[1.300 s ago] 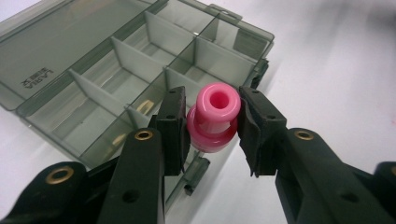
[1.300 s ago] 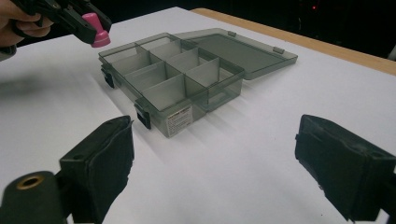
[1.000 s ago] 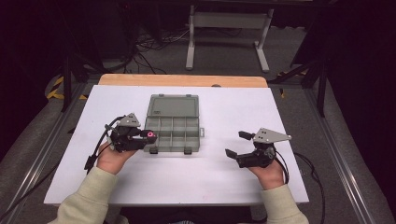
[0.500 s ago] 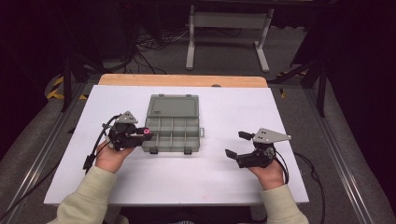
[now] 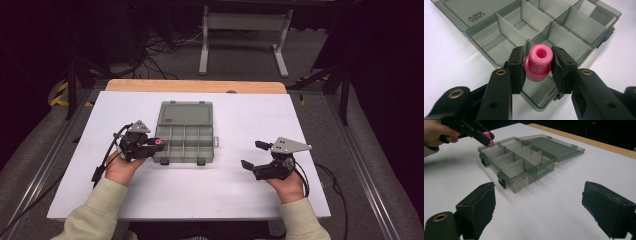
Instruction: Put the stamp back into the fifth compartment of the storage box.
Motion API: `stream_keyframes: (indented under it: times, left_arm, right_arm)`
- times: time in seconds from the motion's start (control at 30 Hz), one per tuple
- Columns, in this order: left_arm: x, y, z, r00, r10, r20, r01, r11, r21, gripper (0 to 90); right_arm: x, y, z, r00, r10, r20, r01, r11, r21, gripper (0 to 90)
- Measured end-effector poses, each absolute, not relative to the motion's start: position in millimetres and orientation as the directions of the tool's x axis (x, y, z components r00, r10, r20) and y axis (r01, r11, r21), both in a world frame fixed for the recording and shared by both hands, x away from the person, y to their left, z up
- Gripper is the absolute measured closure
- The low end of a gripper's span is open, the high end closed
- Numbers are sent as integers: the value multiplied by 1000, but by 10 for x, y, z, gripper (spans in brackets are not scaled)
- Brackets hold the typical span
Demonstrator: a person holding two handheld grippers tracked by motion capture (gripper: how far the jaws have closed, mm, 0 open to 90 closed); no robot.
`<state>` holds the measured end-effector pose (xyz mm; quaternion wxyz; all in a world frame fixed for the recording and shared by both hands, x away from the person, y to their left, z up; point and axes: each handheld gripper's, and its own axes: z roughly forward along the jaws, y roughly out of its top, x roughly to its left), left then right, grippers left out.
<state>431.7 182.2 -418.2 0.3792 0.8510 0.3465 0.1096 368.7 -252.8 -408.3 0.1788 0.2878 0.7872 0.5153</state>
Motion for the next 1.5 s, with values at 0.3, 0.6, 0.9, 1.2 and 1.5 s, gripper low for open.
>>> stream_keyframes:
  times: [0.3,0.6,0.9,1.2,1.5]
  left_arm:
    - [4347,1775,-4255,739,670,-70,514,-493,702,637]
    - [4362,1768,-4284,744,665,-69,521,-511,684,636]
    - [4368,1759,-4306,743,664,-80,534,-517,669,636]
    - [4369,1764,-4316,742,665,-86,537,-514,669,634]
    - [4362,1770,-4304,750,656,-83,530,-520,670,588]
  right_arm:
    - [3689,-2526,-4086,-772,635,15,269,306,913,123]
    - [3689,-2521,-4089,-774,632,16,269,307,913,124]
    - [3687,-2517,-4091,-775,632,16,271,309,912,123]
    - [3687,-2517,-4094,-776,630,18,271,309,912,124]
    - [3687,-2516,-4094,-778,628,18,270,308,912,123]
